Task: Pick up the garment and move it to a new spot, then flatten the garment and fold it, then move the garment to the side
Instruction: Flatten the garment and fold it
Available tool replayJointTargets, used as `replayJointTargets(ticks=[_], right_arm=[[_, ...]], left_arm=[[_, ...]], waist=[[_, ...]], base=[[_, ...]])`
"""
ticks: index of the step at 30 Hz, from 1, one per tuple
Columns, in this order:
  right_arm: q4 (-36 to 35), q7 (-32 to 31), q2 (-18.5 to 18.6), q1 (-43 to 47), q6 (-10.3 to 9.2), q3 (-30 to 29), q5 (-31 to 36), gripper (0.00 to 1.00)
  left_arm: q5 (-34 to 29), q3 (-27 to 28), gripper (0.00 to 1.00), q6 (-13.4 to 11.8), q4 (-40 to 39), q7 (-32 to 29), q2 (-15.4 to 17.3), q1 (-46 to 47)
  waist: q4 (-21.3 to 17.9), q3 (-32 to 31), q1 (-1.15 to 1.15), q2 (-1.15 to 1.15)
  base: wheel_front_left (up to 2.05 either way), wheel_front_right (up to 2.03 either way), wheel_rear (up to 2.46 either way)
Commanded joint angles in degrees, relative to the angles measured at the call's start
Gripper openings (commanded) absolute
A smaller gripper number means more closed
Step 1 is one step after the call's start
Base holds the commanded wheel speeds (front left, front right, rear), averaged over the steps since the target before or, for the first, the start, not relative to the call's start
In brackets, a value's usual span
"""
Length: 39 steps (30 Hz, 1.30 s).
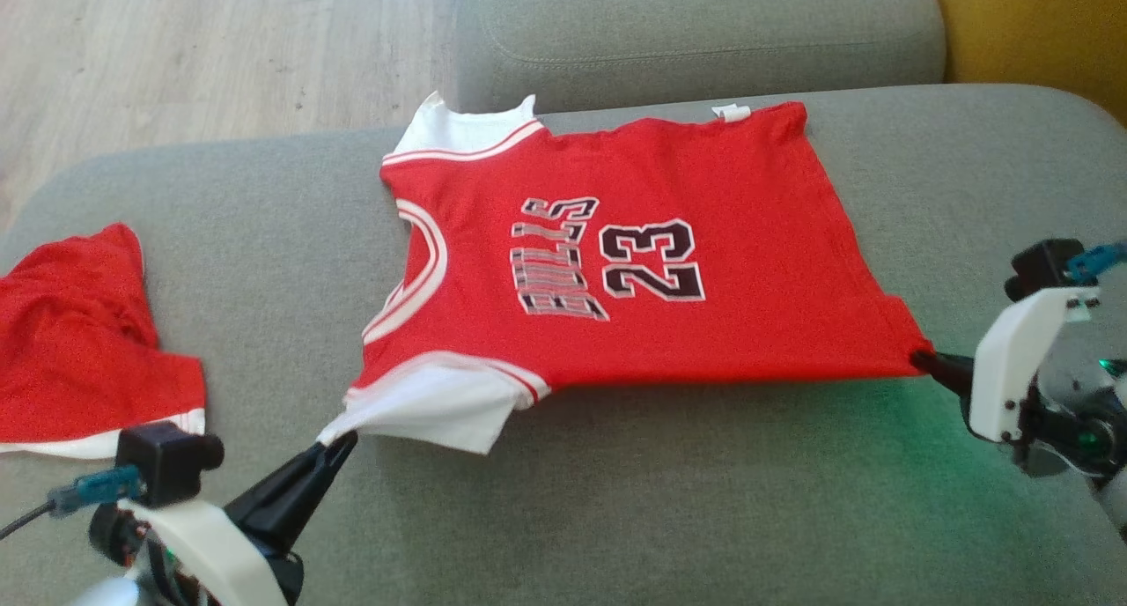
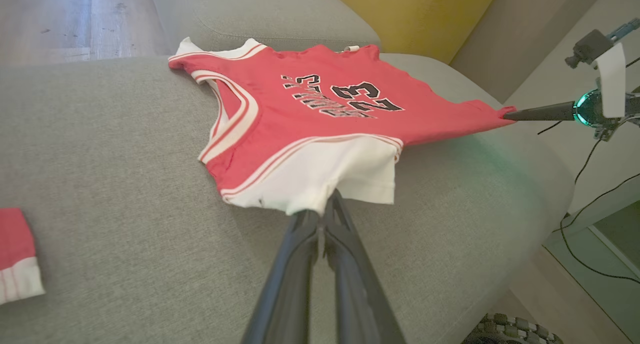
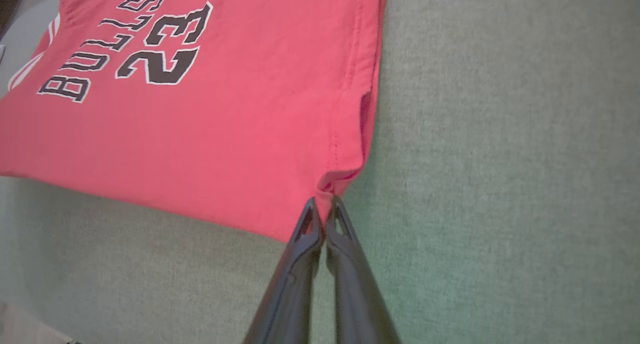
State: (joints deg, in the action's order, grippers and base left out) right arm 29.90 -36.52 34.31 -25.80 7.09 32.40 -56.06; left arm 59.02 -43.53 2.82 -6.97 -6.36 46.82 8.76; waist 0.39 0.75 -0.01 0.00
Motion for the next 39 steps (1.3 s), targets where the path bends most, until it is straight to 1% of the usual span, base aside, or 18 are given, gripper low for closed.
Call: replayJointTargets(ticks=[1, 4, 6, 13, 14, 21, 26, 29, 34, 39], right_arm=[[-2.78, -0.61, 2.50, -0.19, 0.40, -1.44, -0.37, 0.00], [-4.70, -1.40, 2.37, 0.56, 0.40, -3.88, 0.28, 0.00], [-5.43, -1.67, 1.82, 0.59, 0.40, -5.46, 1.35, 0.00], [-6.85, -3.66, -1.27, -1.29, 0.40, -10.18, 6.02, 0.00], [-6.85, -3.66, -1.27, -1.29, 0.40, -10.18, 6.02, 0.00], [-6.20, -6.16, -4.73, -5.06, 0.40, -13.43, 11.20, 0.00], [-4.19, -6.89, -6.77, -8.24, 0.40, -14.80, 15.30, 0.00], [-2.73, -6.89, -8.01, -10.25, 0.40, -15.27, 17.26, 0.00], [-0.46, -6.66, -9.37, -13.61, 0.40, -15.62, 19.72, 0.00], [1.27, -6.36, -10.21, -16.31, 0.40, -15.19, 21.11, 0.00]], left_arm=[[-0.28, 3.85, 0.00, -0.98, -2.37, 0.20, 3.66, 3.07], [-1.34, 4.22, 0.00, -2.04, -3.51, -0.17, 4.71, 3.58], [-1.77, 4.37, 0.00, -2.37, -3.75, -0.58, 4.74, 4.44], [-3.15, 4.91, 0.00, -2.23, -2.15, -2.19, 3.65, 9.56], [-3.15, 4.91, 0.00, -2.23, -2.15, -2.19, 3.65, 9.56], [-5.98, 4.07, 0.00, -0.42, 2.20, -4.84, 2.07, 16.50], [-9.10, 2.55, 0.00, 1.07, 7.33, -7.05, 0.24, 22.47], [-11.79, 1.26, 0.00, 2.10, 10.40, -7.37, -0.88, 26.00], [-14.26, -0.66, 0.00, 3.53, 15.02, -7.49, -3.09, 31.40], [-16.44, -3.02, 0.00, 4.30, 19.67, -6.79, -5.30, 36.66]], waist=[[-0.11, 0.17, 0.01, 0.00], [-0.19, 0.88, 0.01, 0.00], [-0.12, 1.58, 0.01, 0.00], [0.09, 5.30, 0.01, 0.00], [0.09, 5.30, 0.01, 0.00], [0.26, 9.17, 0.01, 0.00], [0.47, 11.45, 0.01, 0.00], [0.34, 12.75, 0.01, 0.00], [0.21, 14.92, 0.01, 0.00], [0.07, 16.76, 0.01, 0.00]], base=[[0.00, 0.00, 0.00], [0.00, 0.00, 0.00], [0.00, 0.00, 0.00], [0.00, 0.00, 0.00], [0.00, 0.00, 0.00], [0.00, 0.00, 0.00], [0.00, 0.00, 0.00], [0.00, 0.00, 0.00], [0.00, 0.00, 0.00], [0.00, 0.00, 0.00]])
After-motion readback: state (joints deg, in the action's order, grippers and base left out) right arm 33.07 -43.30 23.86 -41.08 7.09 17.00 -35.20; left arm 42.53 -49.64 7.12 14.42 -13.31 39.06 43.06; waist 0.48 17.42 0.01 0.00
